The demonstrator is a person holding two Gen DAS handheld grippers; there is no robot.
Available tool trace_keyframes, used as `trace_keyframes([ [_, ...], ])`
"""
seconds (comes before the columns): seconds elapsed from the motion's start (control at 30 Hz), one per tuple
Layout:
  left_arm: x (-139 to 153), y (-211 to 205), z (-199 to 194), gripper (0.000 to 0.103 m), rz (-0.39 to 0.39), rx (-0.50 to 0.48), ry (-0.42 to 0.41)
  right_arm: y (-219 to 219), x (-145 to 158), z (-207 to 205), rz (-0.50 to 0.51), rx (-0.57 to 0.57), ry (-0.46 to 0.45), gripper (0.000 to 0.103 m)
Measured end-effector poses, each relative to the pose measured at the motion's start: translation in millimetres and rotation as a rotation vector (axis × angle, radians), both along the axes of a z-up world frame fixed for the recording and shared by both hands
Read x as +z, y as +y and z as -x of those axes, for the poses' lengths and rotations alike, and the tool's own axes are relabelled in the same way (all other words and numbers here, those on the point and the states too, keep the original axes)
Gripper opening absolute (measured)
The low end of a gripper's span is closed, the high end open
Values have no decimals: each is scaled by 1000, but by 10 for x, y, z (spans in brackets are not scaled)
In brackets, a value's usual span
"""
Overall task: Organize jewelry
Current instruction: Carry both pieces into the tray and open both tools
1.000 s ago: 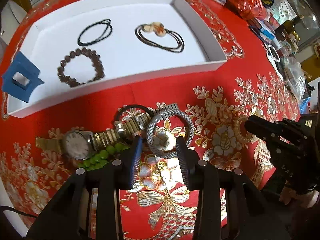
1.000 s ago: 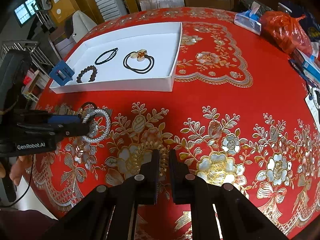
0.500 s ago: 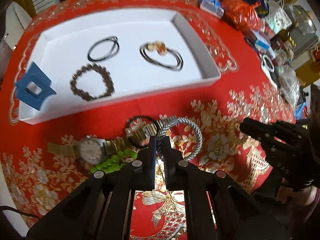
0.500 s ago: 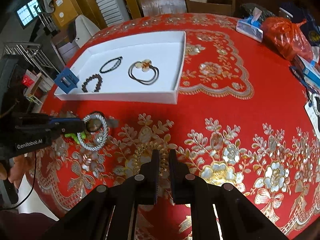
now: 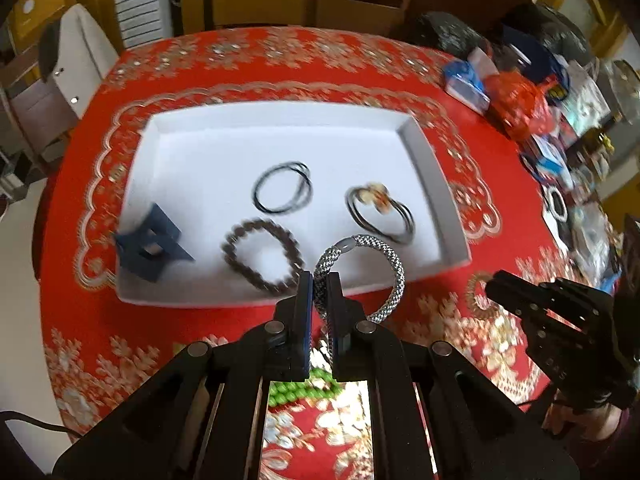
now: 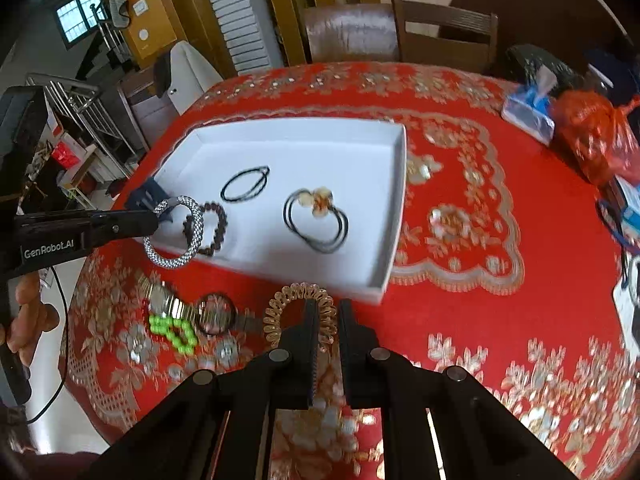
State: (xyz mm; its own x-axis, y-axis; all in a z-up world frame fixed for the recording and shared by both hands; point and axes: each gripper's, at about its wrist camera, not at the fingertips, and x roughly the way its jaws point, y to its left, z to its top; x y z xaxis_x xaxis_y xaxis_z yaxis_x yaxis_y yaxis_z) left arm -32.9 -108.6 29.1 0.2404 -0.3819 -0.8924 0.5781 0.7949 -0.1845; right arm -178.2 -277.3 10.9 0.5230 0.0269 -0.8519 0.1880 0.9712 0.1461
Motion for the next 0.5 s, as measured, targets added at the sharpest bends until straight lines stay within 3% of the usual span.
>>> trace_keyframes([
  [0.5,-129,-193,-711,5,-59,148,-12,-394,-23,-921,-4,20,9,9],
])
